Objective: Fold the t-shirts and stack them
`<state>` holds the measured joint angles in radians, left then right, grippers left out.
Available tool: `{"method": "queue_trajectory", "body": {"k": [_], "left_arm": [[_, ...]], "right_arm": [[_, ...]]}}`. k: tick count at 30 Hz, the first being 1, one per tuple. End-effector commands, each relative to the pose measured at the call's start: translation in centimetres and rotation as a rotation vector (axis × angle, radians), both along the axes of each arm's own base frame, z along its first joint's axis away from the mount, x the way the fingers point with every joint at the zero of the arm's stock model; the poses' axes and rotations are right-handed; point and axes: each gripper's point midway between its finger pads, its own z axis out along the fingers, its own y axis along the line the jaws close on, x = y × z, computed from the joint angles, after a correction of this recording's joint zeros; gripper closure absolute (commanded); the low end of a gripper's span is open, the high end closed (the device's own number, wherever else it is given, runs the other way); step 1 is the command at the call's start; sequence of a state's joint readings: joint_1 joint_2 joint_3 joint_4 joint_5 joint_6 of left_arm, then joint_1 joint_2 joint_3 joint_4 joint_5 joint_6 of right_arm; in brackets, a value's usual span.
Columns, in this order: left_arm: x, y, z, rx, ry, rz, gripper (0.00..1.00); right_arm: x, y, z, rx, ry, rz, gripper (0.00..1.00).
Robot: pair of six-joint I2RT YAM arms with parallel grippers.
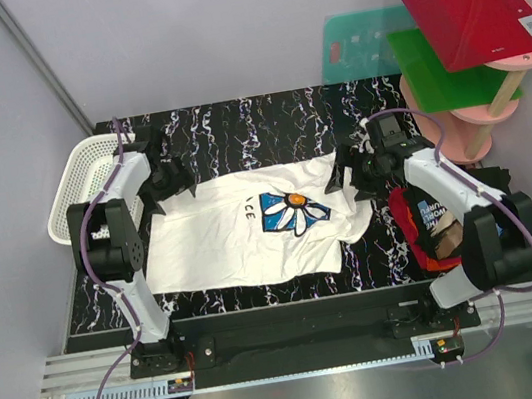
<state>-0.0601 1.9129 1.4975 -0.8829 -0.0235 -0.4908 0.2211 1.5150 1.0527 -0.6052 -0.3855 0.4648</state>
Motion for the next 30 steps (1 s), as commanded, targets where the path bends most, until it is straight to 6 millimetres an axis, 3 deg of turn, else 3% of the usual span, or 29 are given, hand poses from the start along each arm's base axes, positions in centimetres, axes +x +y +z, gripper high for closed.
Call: {"method": "queue_trajectory", "body": {"k": [1, 5, 6, 8, 9, 13, 14, 15, 17, 18, 22, 26, 30], "left_arm": [[0.5, -0.4, 0.8, -0.015, -0.050, -0.003, 0.01], [0.3, -0.7, 0.2, -0.017, -0.040, -0.008, 0.01], [0.1, -0.7, 0.0, -0.016, -0.034, -0.006, 0.01], [0.1, -0.8, 0.0, -0.016, -0.035, -0.009, 0.01], [0.1, -0.9, 0.0, -0.016, -0.035, -0.009, 0.01], [-0.1, -0.9, 0.0, -0.014, -0.035, -0.015, 0.01], [-0.1, -0.9, -0.1, -0.012, -0.034, -0.014, 0.01], [-0.2, -0.8, -0.2, -0.010, -0.031, -0.014, 0.01], [-0.3, -0.8, -0.2, -0.008, -0.028, -0.015, 0.01], [-0.4, -0.8, -0.3, -0.007, -0.026, -0.015, 0.01], [-0.8, -0.7, -0.6, -0.007, -0.016, -0.012, 0.01], [-1.1, -0.7, -0.8, -0.001, -0.010, -0.010, 0.01], [-1.3, -0.7, -1.0, 0.000, -0.006, -0.008, 0.01]], "right_arm": [[3.3, -0.8, 5.2, -0.038, -0.243, -0.046, 0.08], [5.6, -0.1, 3.9, -0.033, -0.232, -0.042, 0.12], [6.0, 0.1, 2.0, -0.039, -0.183, -0.032, 0.13], [7.0, 0.5, 1.1, -0.041, -0.172, -0.025, 0.18], [7.4, 0.4, -0.4, -0.054, -0.142, -0.029, 0.18], [9.0, 0.8, -2.5, -0.057, -0.117, -0.036, 0.21], [9.2, 0.9, -3.2, -0.056, -0.101, -0.034, 0.26], [9.5, 1.2, -3.2, -0.046, -0.102, -0.027, 0.53], [9.5, 1.5, -3.1, -0.034, -0.098, -0.026, 0.88], [9.3, 1.8, -2.9, -0.022, -0.100, -0.017, 1.00], [7.6, 2.3, -1.1, -0.021, -0.134, -0.005, 1.00], [4.3, 2.2, 1.8, -0.029, -0.154, -0.003, 1.00], [0.7, 1.7, 2.5, -0.036, -0.129, -0.014, 1.00]]}}
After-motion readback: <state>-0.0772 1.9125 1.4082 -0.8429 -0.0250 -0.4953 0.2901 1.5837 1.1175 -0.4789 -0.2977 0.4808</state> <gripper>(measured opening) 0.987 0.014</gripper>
